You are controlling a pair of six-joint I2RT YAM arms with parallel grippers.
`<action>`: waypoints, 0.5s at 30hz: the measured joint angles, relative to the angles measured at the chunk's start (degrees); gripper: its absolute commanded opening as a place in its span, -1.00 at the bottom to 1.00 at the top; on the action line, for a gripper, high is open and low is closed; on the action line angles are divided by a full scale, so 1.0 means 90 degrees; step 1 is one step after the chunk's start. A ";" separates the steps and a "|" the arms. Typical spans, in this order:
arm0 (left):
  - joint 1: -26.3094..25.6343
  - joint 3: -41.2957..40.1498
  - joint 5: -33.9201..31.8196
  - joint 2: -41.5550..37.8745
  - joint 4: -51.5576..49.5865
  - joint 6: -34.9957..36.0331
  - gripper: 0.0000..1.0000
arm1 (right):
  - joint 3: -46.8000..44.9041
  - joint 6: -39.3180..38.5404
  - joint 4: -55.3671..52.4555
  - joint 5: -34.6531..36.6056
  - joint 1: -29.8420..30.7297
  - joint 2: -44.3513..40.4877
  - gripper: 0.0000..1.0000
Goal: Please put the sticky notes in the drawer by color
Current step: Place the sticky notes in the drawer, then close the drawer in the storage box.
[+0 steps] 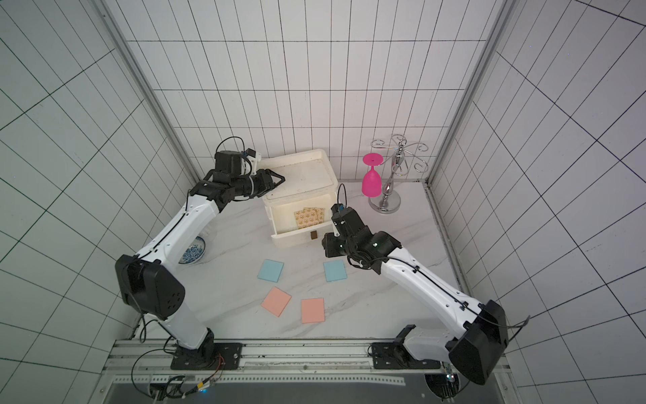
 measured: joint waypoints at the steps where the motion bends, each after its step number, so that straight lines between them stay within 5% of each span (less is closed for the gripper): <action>1: -0.0090 0.0160 -0.0034 0.0168 -0.0097 0.0061 0.06 | 0.0000 -0.0002 0.0104 0.0015 0.0029 0.0070 -0.34; 15: -0.0379 0.0138 -0.0100 0.0457 0.0015 0.0384 0.06 | 0.0015 -0.0027 0.1248 0.0175 0.0107 0.0913 -0.34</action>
